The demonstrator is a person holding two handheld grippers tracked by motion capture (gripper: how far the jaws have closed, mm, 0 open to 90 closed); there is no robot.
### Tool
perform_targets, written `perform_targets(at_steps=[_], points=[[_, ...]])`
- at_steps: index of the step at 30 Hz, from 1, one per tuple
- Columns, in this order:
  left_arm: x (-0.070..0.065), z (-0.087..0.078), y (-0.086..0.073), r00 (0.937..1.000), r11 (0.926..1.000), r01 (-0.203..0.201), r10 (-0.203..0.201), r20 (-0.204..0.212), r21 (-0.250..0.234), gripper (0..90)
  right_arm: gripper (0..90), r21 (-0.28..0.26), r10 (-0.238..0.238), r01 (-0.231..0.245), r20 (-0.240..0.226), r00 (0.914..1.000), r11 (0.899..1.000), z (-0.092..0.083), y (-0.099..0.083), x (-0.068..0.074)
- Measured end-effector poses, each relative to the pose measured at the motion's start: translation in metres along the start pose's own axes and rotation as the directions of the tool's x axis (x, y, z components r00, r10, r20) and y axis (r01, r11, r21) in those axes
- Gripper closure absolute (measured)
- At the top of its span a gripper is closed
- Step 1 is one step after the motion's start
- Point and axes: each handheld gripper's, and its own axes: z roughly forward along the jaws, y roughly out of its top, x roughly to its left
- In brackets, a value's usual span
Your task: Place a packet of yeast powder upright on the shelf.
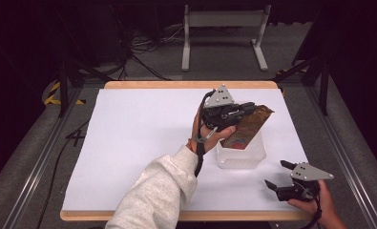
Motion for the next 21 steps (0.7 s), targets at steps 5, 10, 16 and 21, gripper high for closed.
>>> perform_targets(at_steps=[5, 10, 16, 21], points=[[0.002, 0.009, -0.014, 0.9997, 0.9996, 0.023, -0.023, -0.003, 0.017, 85.2, 11.5, 0.007, -0.002, 0.002, -0.004, 1.0000, 1.000, 0.001, 0.000, 0.001], [0.002, 0.015, -0.030, 0.9985, 0.9983, 0.053, -0.054, 0.012, 0.022, 85.0, 11.5, 0.006, -0.002, 0.002, -0.003, 1.0000, 1.000, 0.000, 0.000, 0.001], [0.003, 0.015, -0.044, 0.9975, 0.9974, 0.058, -0.060, 0.039, 0.042, 84.8, 11.6, 0.002, -0.004, 0.004, -0.005, 1.0000, 1.000, 0.000, 0.000, 0.001], [0.007, 0.006, -0.054, 0.9957, 0.9968, 0.072, -0.074, 0.056, 0.034, 84.7, 11.6, 0.001, -0.004, 0.004, -0.005, 1.0000, 1.000, 0.000, 0.000, 0.001]])
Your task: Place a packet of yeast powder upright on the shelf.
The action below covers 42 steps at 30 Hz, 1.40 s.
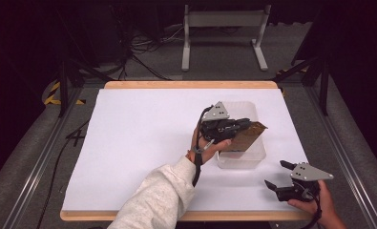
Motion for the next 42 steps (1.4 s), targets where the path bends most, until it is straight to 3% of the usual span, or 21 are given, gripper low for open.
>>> perform_targets(at_steps=[6, 13, 20, 32, 42], points=[[0.005, -0.012, -0.006, 1.0000, 1.0000, 0.007, -0.007, 0.000, -0.003, 84.7, 11.6, 0.004, -0.001, 0.001, -0.002, 1.0000, 1.000, 0.001, 0.000, 0.000], [0.009, -0.025, -0.014, 0.9998, 0.9998, -0.019, 0.019, -0.010, -0.007, 84.9, 11.6, 0.003, 0.004, -0.004, -0.003, 1.0000, 1.000, 0.001, 0.000, 0.000], [0.010, -0.028, -0.016, 0.9995, 0.9996, -0.028, 0.027, -0.017, -0.010, 84.9, 11.7, 0.004, 0.001, -0.001, 0.000, 1.0000, 1.000, 0.001, 0.001, 0.001], [0.015, -0.033, -0.020, 1.0000, 0.9998, 0.006, -0.006, -0.006, -0.019, 84.8, 11.7, 0.004, 0.001, -0.001, 0.004, 1.0000, 1.000, 0.000, 0.000, 0.001], [0.015, -0.035, -0.019, 0.9998, 0.9999, -0.005, 0.005, -0.022, -0.009, 83.8, 11.6, -0.001, -0.007, 0.007, 0.006, 1.0000, 1.000, -0.001, 0.000, 0.000]])
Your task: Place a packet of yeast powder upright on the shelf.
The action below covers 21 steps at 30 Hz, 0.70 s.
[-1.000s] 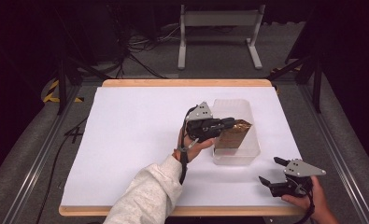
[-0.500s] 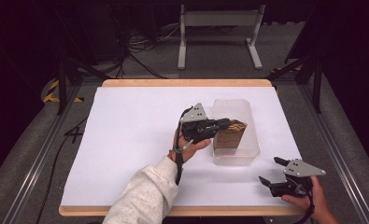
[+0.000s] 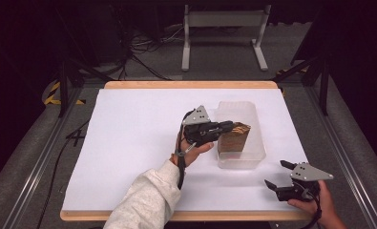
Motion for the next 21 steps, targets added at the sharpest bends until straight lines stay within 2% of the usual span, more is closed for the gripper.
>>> perform_targets(at_steps=[3, 8, 12, 13, 15, 18, 21], points=[[-0.002, -0.001, 0.003, 0.9995, 0.9995, -0.025, 0.025, -0.019, 0.020, 82.9, 11.6, -0.009, 0.008, -0.008, 0.004, 1.0000, 1.000, -0.002, 0.000, 0.000], [-0.004, -0.005, 0.000, 0.9998, 0.9997, -0.020, 0.020, 0.004, 0.018, 82.2, 11.6, -0.002, -0.004, 0.004, 0.015, 0.9999, 1.000, -0.001, 0.001, 0.002], [-0.006, -0.010, 0.000, 0.9994, 0.9994, -0.022, 0.023, -0.024, 0.027, 81.7, 11.6, -0.005, 0.000, 0.000, 0.017, 0.9999, 1.000, -0.001, 0.002, 0.002], [-0.007, -0.010, 0.001, 0.9986, 0.9986, -0.040, 0.041, -0.033, 0.034, 80.8, 11.6, -0.005, 0.004, -0.004, 0.015, 0.9999, 1.000, -0.001, 0.002, 0.001], [-0.008, -0.011, 0.001, 0.9982, 0.9981, -0.048, 0.050, -0.034, 0.038, 79.7, 11.6, -0.001, 0.008, -0.008, 0.013, 0.9999, 1.000, 0.000, 0.001, 0.001], [-0.007, -0.012, 0.000, 0.9985, 0.9990, -0.030, 0.031, -0.046, 0.033, 74.3, 11.5, 0.005, 0.004, -0.004, 0.016, 0.9999, 1.000, 0.001, 0.001, 0.001], [-0.007, -0.015, 0.000, 0.9978, 0.9991, -0.027, 0.029, -0.059, 0.034, 70.3, 11.5, 0.002, 0.008, -0.008, 0.021, 0.9997, 1.000, -0.001, 0.000, 0.000]])
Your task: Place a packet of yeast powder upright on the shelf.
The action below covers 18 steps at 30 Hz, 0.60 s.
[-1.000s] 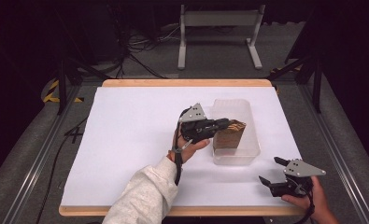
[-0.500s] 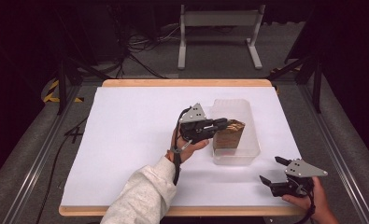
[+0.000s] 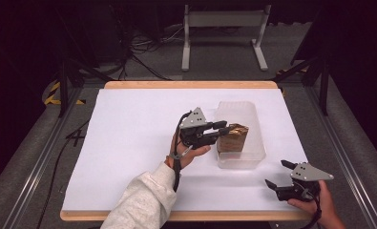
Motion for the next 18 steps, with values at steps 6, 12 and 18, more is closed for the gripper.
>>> perform_targets(at_steps=[6, 12, 18], points=[[0.001, -0.008, -0.001, 0.9997, 0.9998, -0.016, 0.016, -0.017, 0.016, 65.4, 11.5, 0.000, 0.001, -0.001, 0.001, 1.0000, 1.000, -0.001, -0.001, 0.000], [0.004, -0.012, -0.003, 0.9997, 0.9987, -0.020, 0.021, -0.010, 0.048, 59.7, 11.5, -0.001, -0.009, 0.009, 0.002, 1.0000, 1.000, -0.001, 0.000, 0.000], [0.003, -0.014, -0.002, 0.9954, 0.9888, -0.066, 0.075, -0.061, 0.134, 47.6, 11.5, -0.001, -0.008, 0.008, 0.002, 1.0000, 1.000, -0.001, 0.000, 0.000]])
